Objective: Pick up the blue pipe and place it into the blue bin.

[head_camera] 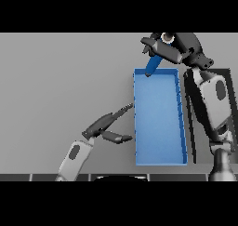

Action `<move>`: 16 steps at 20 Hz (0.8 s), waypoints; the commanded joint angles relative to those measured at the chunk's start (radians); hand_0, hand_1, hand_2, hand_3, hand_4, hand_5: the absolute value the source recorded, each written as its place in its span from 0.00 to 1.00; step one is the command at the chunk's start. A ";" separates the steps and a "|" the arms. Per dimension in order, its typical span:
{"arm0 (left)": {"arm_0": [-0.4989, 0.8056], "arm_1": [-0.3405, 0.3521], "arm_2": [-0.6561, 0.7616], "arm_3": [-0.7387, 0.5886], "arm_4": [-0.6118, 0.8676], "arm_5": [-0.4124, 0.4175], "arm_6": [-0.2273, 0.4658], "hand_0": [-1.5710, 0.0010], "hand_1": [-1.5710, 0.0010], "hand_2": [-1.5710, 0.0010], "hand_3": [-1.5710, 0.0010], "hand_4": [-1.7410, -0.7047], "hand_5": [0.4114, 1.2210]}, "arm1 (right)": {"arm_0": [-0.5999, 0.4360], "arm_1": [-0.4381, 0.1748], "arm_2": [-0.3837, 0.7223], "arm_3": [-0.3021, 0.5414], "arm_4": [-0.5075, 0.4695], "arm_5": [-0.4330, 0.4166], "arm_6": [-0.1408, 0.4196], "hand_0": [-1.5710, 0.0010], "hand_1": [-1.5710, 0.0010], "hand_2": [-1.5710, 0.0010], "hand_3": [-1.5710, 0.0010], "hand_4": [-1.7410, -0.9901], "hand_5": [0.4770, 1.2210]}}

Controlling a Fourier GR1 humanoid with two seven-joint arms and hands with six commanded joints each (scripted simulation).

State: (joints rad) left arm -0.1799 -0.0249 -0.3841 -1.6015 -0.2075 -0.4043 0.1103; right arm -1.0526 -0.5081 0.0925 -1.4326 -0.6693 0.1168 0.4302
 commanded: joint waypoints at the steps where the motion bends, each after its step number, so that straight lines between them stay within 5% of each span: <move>1: 0.003 0.008 0.004 -0.011 0.002 -0.001 -0.004 1.00 1.00 1.00 1.00 0.84 0.00 | 0.036 -0.019 -0.017 0.003 -0.016 0.004 0.002 0.00 0.00 0.00 0.00 0.00 1.00; 8: 0.025 0.008 -0.004 -0.027 0.021 -0.016 -0.010 1.00 1.00 1.00 1.00 0.84 0.01 | 0.318 -0.060 0.002 -0.070 0.008 -0.051 0.039 0.00 0.00 0.00 0.00 0.00 1.00; 16: 0.054 0.014 -0.017 -0.037 0.011 -0.013 -0.016 1.00 1.00 1.00 1.00 0.82 0.01 | 0.569 -0.122 0.079 -0.200 0.072 -0.248 0.180 0.00 0.00 0.00 0.04 0.00 1.00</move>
State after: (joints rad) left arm -0.1249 -0.0102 -0.4010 -1.6379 -0.1958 -0.4177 0.0919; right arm -0.4827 -0.6304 0.1720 -1.6320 -0.5992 -0.1309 0.6094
